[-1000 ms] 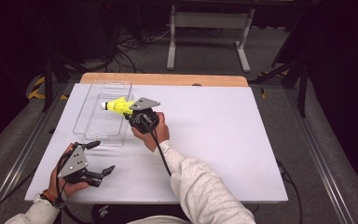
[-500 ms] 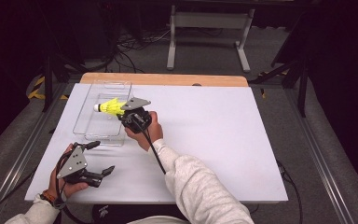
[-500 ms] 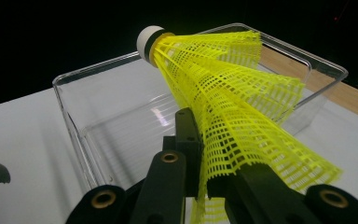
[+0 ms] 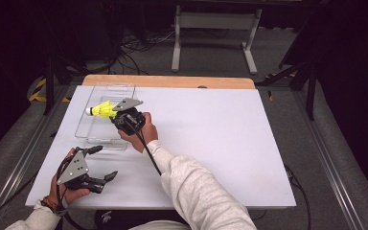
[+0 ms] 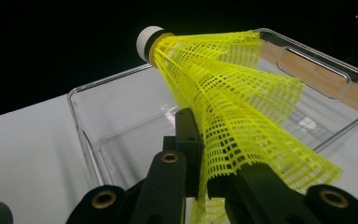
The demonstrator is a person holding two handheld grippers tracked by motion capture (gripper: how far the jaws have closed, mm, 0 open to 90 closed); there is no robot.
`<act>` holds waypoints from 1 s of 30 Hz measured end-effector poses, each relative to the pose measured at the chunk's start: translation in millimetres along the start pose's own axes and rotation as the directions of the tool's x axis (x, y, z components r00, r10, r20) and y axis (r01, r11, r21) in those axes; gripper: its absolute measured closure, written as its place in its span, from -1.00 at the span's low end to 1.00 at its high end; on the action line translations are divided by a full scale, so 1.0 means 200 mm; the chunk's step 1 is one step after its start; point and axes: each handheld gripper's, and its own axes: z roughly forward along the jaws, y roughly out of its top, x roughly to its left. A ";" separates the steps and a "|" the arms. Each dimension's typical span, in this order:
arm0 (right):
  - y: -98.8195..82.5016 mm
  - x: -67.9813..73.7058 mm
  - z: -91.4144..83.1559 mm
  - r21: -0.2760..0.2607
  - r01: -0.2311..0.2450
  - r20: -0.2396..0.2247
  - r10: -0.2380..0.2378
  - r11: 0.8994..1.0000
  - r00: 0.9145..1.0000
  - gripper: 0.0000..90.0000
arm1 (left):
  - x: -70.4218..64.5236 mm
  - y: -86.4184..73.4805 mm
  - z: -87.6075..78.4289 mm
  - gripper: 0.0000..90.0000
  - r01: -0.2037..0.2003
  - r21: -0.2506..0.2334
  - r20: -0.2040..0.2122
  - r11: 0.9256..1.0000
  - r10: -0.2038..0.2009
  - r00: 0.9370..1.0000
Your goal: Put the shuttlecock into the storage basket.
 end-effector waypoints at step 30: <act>-0.06 0.01 0.18 0.176 0.019 -0.061 -0.009 0.984 0.998 0.95 | -0.01 0.00 0.02 -0.89 -0.008 0.018 0.035 1.000 0.008 0.999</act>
